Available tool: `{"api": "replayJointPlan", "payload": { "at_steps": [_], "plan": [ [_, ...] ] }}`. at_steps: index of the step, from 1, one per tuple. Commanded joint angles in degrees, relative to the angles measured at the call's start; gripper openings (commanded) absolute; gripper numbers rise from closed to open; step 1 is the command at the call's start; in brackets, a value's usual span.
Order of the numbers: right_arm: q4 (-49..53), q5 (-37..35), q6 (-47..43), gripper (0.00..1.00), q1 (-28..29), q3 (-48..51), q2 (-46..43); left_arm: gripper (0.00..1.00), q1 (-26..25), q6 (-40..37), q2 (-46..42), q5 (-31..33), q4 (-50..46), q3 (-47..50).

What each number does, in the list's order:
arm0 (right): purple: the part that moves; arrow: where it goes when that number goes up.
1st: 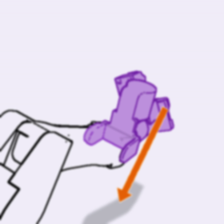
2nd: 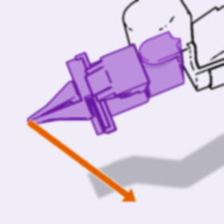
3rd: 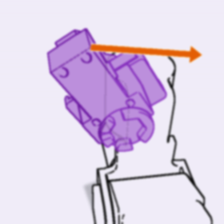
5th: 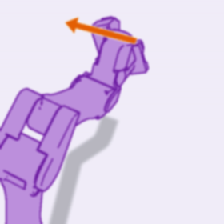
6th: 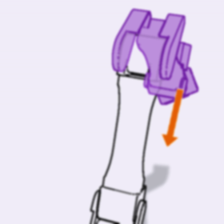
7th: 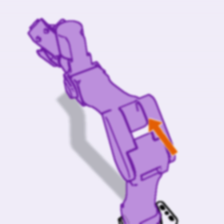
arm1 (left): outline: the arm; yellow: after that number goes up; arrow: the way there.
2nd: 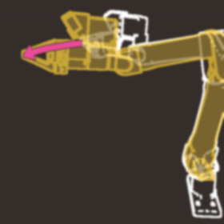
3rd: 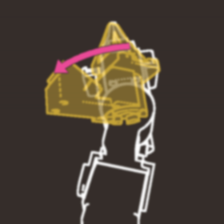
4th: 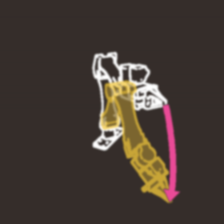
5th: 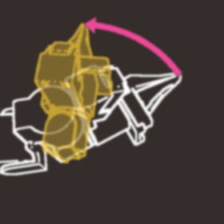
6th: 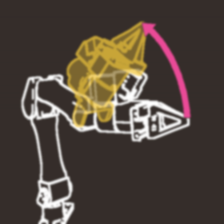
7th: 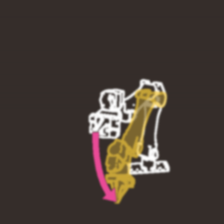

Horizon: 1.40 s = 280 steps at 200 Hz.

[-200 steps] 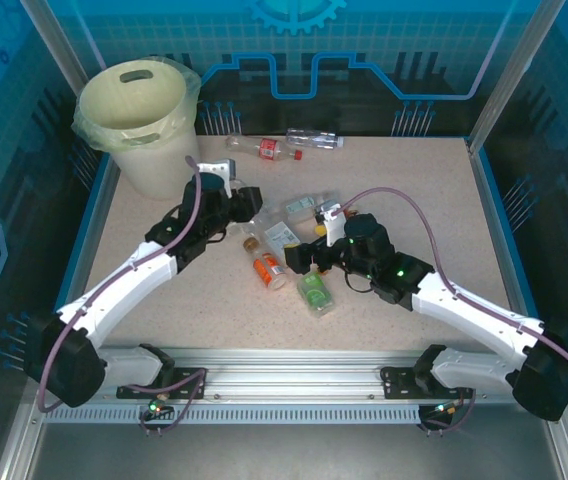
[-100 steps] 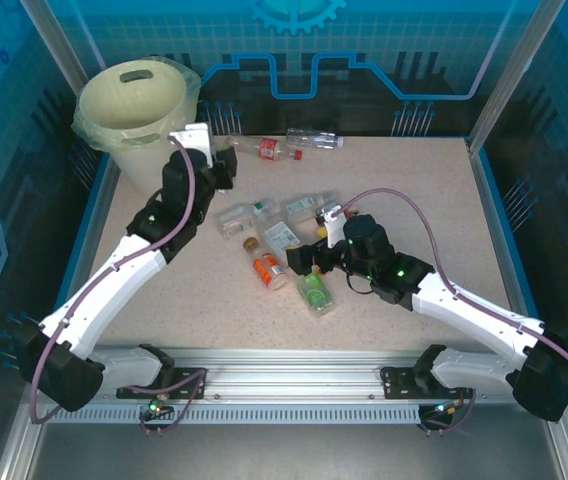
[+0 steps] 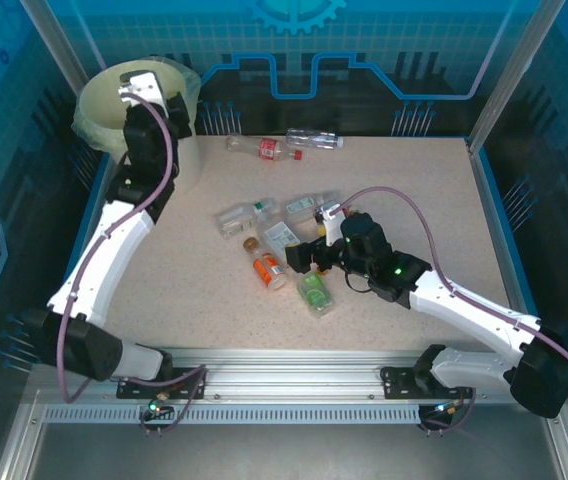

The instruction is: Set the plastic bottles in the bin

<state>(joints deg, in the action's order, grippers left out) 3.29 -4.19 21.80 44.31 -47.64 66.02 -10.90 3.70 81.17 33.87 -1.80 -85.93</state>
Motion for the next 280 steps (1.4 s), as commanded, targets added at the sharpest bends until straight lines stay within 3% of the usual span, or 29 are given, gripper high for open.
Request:
{"api": "replayJointPlan", "payload": {
  "at_steps": [1,51,75,97,140,238,280],
  "plan": [
    [-2.10,-1.31,-0.01,1.00,0.33,-1.76,0.40,0.49,1.80,0.41,3.85,0.60,1.64,-6.78],
    [-1.90,0.23,-0.61,1.00,0.25,-2.46,1.13,0.50,7.64,2.31,18.53,-4.96,-8.42,-27.61],
    [-2.15,1.45,-0.55,1.00,0.25,-2.43,1.56,0.51,9.82,0.57,26.70,-4.62,-14.31,-38.66],
    [-2.06,1.60,-0.54,1.00,0.29,-2.46,1.92,0.52,12.83,4.77,32.20,-6.84,-19.48,-44.91],
    [-2.41,2.43,0.32,1.00,0.25,-3.99,2.72,0.51,19.06,14.29,37.47,-11.61,-23.24,-47.56],
    [-0.77,3.57,1.83,1.00,0.27,-5.79,5.00,0.57,23.87,16.73,46.98,-15.21,-24.65,-51.67],
    [-0.04,3.14,2.07,1.00,0.30,-5.98,5.00,0.61,23.86,17.68,48.24,-13.48,-25.44,-52.04]
  ]
}}
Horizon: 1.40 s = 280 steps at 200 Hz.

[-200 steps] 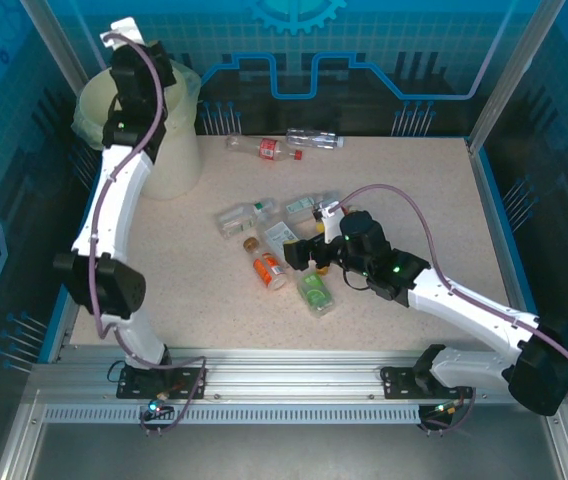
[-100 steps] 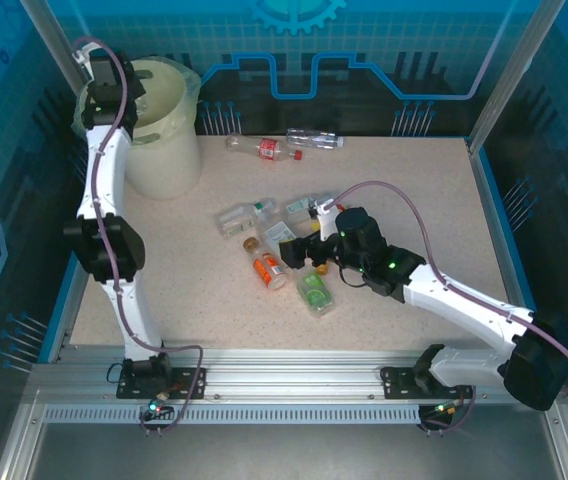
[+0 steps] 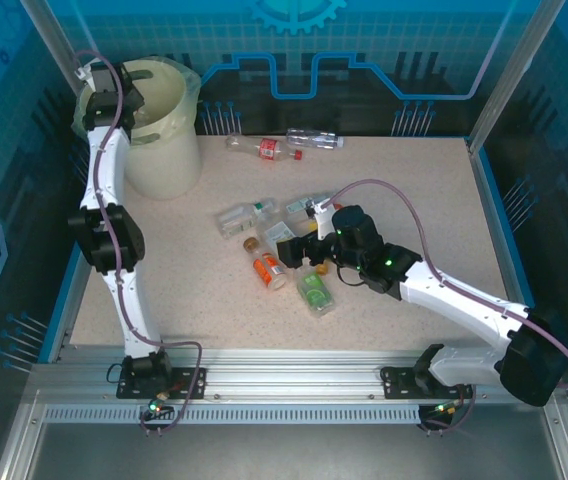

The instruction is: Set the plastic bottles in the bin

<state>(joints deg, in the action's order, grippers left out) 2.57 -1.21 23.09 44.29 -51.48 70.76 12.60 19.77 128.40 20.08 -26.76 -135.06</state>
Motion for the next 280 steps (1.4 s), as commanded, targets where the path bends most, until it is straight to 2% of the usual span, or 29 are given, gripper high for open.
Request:
{"api": "replayJointPlan", "payload": {
  "at_steps": [1,36,57,121,196,241,280],
  "plan": [
    [0.73,0.16,0.76,1.00,0.30,-2.13,0.21,0.62,0.39,1.60,0.99,0.27,-0.48,-2.91],
    [0.87,-1.01,1.08,1.00,0.28,-1.70,-0.06,0.69,0.41,2.79,0.89,-1.55,-0.65,-3.26],
    [0.60,-1.42,1.41,1.00,0.34,-1.34,-0.20,0.82,0.35,3.56,0.61,-2.69,-0.82,-3.78],
    [0.90,-3.66,1.83,1.00,0.29,-0.47,-1.08,0.93,-0.86,4.93,-1.28,-5.06,-1.79,-4.38],
    [0.75,-15.57,5.27,1.00,-0.72,5.43,-5.48,0.99,-4.78,5.50,-7.45,-10.43,-0.85,-3.94],
    [5.51,-19.31,10.86,1.00,-6.05,9.42,-9.76,0.99,-7.17,7.05,-12.85,-16.48,2.42,1.39],
    [11.68,-20.39,11.83,1.00,-11.62,11.64,-12.49,0.99,-9.57,9.30,-18.07,-22.90,4.98,7.57]
  ]
}}
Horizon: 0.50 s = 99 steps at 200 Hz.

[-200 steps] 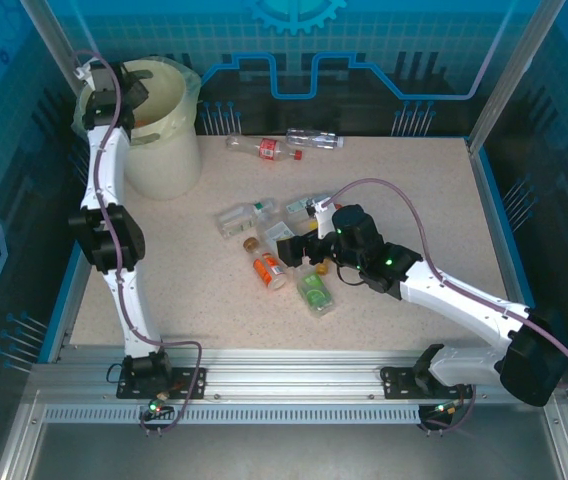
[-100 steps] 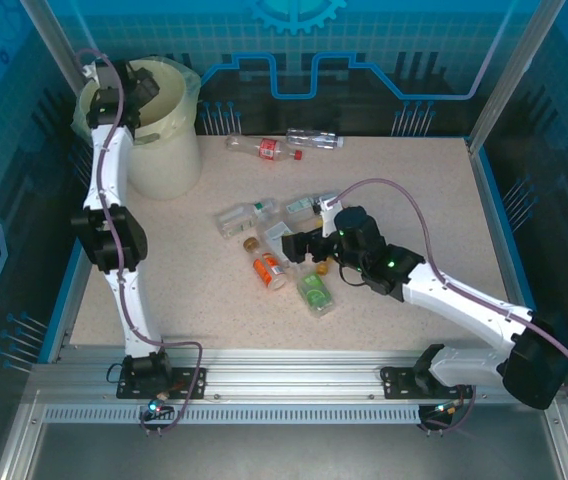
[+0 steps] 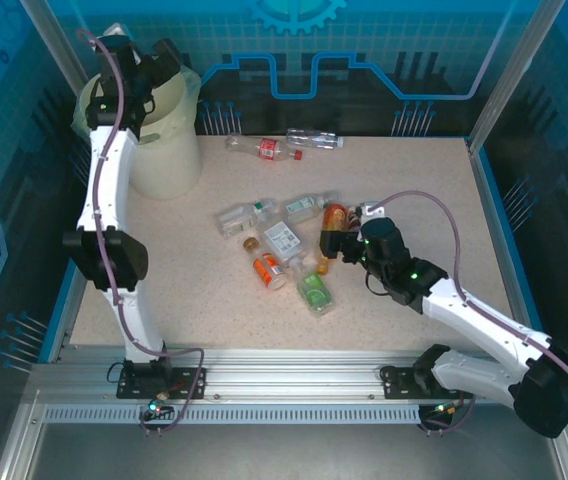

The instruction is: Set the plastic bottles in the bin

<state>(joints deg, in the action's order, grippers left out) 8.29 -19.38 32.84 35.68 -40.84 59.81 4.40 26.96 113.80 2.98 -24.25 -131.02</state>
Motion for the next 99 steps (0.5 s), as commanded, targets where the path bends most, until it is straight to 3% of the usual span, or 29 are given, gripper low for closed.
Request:
{"api": "replayJointPlan", "payload": {
  "at_steps": [1,61,99],
  "plan": [
    [6.17,-2.15,2.07,1.00,-3.13,0.97,-1.58,0.99,-1.44,2.16,-3.62,-5.93,2.46,3.73],
    [11.21,7.83,-1.24,1.00,-14.40,1.38,0.38,0.99,-3.61,9.80,-13.88,-14.88,12.36,18.86],
    [11.44,12.19,-4.92,1.00,-17.52,0.61,5.24,0.99,-3.79,14.65,-18.90,-20.85,16.63,27.33]
  ]
}}
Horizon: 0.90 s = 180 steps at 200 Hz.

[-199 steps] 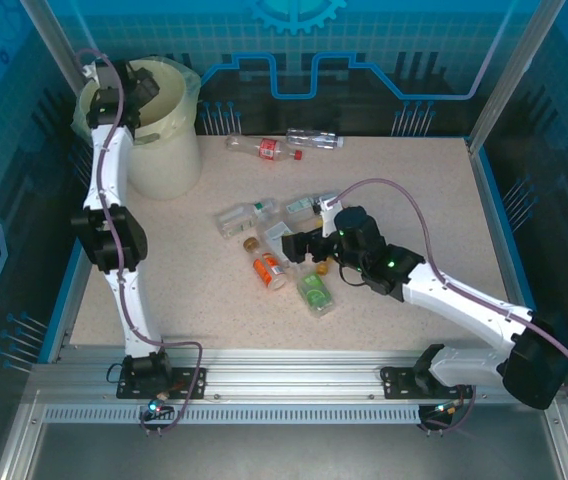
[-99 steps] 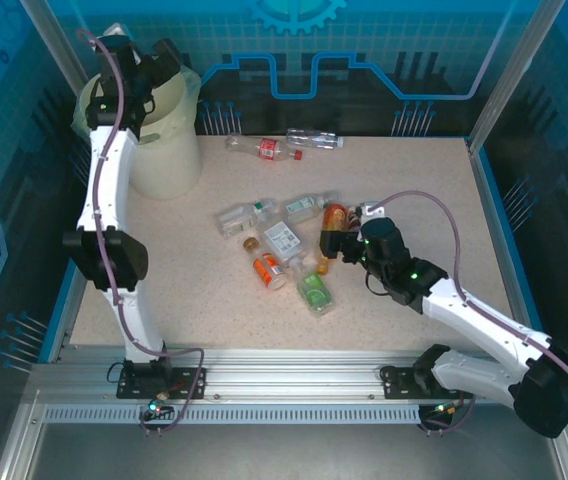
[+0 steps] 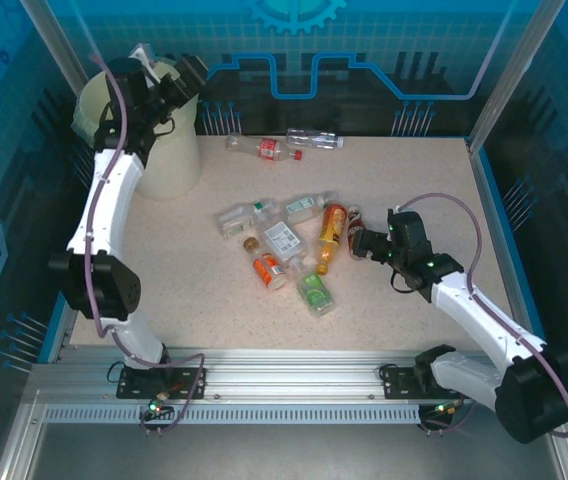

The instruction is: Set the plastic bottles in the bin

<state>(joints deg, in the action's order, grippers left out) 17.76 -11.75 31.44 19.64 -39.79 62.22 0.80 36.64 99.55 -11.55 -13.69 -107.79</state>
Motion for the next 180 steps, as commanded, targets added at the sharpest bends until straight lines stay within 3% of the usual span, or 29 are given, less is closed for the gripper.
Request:
{"api": "replayJointPlan", "payload": {
  "at_steps": [1,71,102,180],
  "plan": [
    [1.95,4.60,-3.64,1.00,-1.51,-0.45,2.96,0.99,-0.18,5.12,-4.81,-6.48,6.19,4.35],
    [0.75,14.76,-10.42,0.96,-4.26,-2.35,11.65,0.99,-0.45,10.28,-15.54,-8.75,14.03,22.52],
    [0.91,11.17,-7.62,0.91,-4.32,-4.15,16.12,0.99,-0.62,10.30,-19.04,-8.44,14.35,28.07],
    [-2.99,12.64,-6.18,0.81,-4.35,-8.26,25.76,0.99,-0.62,6.28,-23.41,-8.65,8.00,33.67]
  ]
}}
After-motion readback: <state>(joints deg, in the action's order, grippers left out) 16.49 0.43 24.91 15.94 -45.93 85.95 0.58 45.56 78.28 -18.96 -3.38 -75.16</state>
